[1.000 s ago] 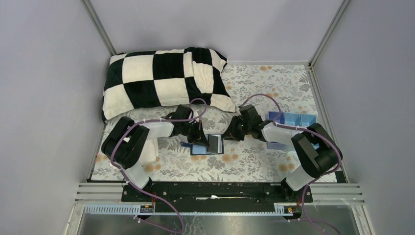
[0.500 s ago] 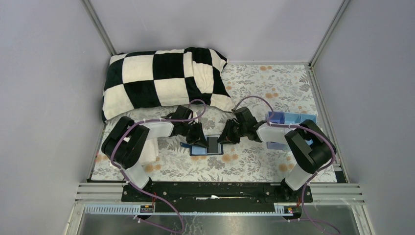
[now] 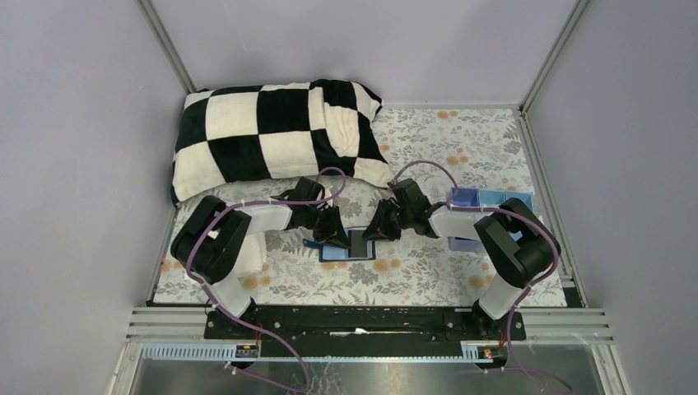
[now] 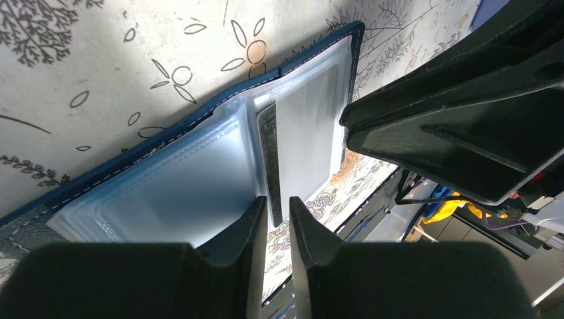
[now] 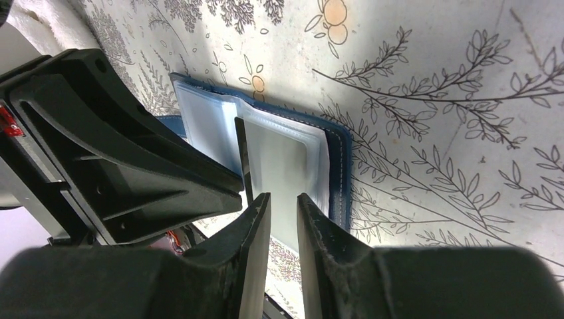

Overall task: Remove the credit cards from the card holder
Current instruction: Remove the credit card from the card holder.

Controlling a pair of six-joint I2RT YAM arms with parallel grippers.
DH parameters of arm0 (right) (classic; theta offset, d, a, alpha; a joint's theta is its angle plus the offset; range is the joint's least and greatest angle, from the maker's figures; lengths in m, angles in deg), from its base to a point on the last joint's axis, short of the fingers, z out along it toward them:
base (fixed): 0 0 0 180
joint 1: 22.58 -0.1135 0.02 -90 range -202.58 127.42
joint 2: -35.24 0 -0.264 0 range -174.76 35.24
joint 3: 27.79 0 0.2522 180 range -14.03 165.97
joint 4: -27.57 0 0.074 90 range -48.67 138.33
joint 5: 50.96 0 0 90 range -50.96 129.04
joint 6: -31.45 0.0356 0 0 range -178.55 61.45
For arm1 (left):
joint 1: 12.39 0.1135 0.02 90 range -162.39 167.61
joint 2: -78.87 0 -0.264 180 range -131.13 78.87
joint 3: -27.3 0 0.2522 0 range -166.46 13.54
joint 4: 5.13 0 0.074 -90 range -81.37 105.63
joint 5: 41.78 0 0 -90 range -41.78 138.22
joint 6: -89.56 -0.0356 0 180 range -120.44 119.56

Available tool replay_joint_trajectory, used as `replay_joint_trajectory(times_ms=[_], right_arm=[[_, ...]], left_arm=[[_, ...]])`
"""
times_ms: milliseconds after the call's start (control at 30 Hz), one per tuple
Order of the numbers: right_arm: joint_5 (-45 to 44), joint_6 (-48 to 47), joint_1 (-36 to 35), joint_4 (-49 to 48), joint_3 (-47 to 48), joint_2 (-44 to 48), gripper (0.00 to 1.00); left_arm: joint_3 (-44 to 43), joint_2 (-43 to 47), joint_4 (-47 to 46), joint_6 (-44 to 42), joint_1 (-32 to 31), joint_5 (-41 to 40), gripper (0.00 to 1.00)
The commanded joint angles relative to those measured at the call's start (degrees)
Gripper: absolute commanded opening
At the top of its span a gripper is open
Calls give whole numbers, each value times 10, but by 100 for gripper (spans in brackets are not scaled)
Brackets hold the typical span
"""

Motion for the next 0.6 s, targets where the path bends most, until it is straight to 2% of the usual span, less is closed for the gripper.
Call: replay_joint_trajectory(times_ms=[0, 267, 567], right_arm=[[17, 4, -9, -21, 20, -12, 29], [3, 9, -10, -26, 5, -36, 28], [-10, 5, -10, -12, -2, -14, 28]], left_arm=[[3, 2, -17, 5, 1, -10, 22], [6, -4, -24, 8, 1, -12, 24], [11, -8, -24, 7, 1, -16, 24]])
